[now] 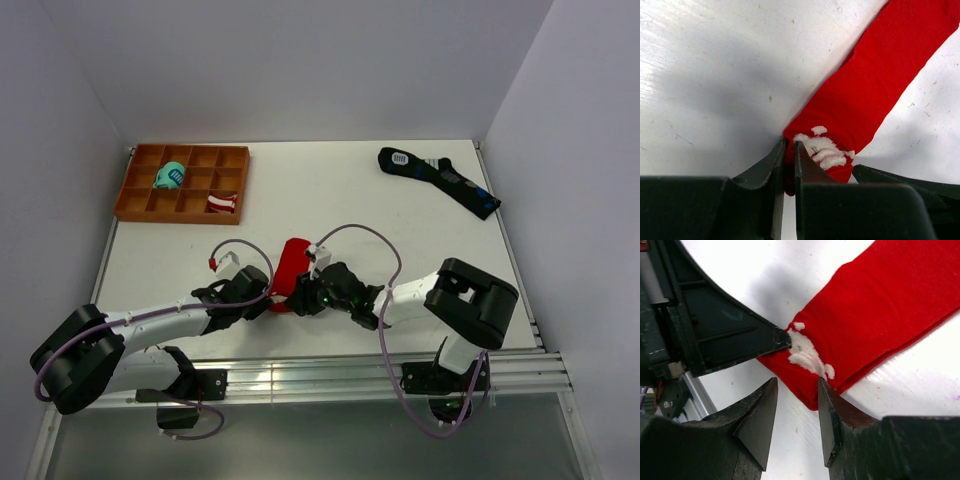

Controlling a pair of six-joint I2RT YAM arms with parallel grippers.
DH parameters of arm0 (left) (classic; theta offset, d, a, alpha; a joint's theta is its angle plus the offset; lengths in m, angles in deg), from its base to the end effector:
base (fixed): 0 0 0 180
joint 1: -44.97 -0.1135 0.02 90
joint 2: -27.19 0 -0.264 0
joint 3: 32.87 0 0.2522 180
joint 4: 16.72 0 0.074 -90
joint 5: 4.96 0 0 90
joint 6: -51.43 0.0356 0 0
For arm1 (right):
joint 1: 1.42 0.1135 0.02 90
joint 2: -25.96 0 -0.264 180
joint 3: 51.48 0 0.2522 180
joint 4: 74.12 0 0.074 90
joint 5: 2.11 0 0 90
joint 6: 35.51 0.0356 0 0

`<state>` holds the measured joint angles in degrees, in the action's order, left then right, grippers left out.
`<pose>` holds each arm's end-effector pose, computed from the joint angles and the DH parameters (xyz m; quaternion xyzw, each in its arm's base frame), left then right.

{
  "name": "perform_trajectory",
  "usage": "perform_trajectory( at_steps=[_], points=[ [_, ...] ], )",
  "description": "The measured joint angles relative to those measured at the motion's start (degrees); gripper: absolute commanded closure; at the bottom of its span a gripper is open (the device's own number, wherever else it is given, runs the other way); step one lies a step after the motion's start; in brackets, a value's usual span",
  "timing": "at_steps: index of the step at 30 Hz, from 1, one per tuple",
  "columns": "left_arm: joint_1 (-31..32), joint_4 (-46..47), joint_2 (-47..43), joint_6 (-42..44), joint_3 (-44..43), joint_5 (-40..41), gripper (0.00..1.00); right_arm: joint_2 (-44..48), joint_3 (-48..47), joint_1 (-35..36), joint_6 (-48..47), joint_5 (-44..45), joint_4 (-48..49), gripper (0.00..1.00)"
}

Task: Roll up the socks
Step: Roll the sock at the center of the board.

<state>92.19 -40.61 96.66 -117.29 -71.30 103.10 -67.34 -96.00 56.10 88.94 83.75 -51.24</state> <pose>0.1477 -0.1433 0.1424 -0.3011 0.8935 -0.1970 0.2685 0.1589 0.2544 0.1395 -0.1882 0.8261 0.4027 0.3465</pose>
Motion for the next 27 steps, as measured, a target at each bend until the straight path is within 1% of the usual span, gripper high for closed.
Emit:
perform_trajectory(
  at_steps=[9, 17, 22, 25, 26, 27],
  points=[
    [0.00, 0.00, 0.00, 0.00, 0.00, 0.00, 1.00, -3.69, -1.07, -0.61, -0.24, -0.70, 0.57, 0.55],
    [0.00, 0.20, 0.17, -0.04, 0.00, 0.00, 1.00, -4.02, -1.05, -0.79, 0.46, -2.67, 2.34, 0.55],
    [0.00, 1.11, 0.74, -0.35, 0.00, 0.07, 1.00, -4.02, -1.03, -0.83, 1.38, -2.91, 2.34, 0.58],
    [0.00, 1.33, 0.87, -0.52, -0.04, 0.09, 1.00, -4.02, -0.70, -0.98, 2.47, -2.99, 2.38, 0.62],
    [0.00, 1.31, 0.92, -0.52, -0.07, 0.13, 1.00, -4.04, -0.52, -1.07, 2.99, -2.99, 2.32, 0.67],
    [0.00, 1.31, 0.96, -0.52, -0.09, 0.13, 1.00, -4.11, -0.35, -1.14, 3.23, -2.97, 2.34, 0.69]
  ],
)
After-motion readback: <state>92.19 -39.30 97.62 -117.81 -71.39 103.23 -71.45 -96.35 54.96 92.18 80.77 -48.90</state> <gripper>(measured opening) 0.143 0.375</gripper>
